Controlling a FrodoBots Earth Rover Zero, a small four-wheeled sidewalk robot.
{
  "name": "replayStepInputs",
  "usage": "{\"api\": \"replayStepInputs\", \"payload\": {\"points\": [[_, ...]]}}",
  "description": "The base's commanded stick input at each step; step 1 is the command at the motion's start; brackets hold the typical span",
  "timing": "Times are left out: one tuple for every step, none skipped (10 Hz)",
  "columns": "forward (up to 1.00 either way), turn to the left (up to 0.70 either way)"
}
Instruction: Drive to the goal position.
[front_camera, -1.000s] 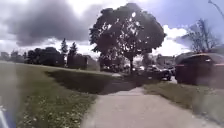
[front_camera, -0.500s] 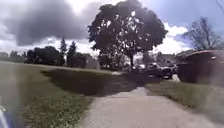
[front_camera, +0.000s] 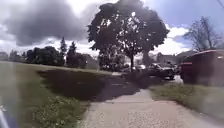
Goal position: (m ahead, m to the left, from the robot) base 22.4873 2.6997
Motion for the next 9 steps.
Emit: {"api": "replayStepInputs", "payload": {"points": [[0.7,0.0],[0.7,0.0],[0.7,0.0],[0.7,0.0],[0.7,0.0],[0.7,0.0],[0.7,0.0],[0.7,-0.01],[0.7,-0.02]]}}
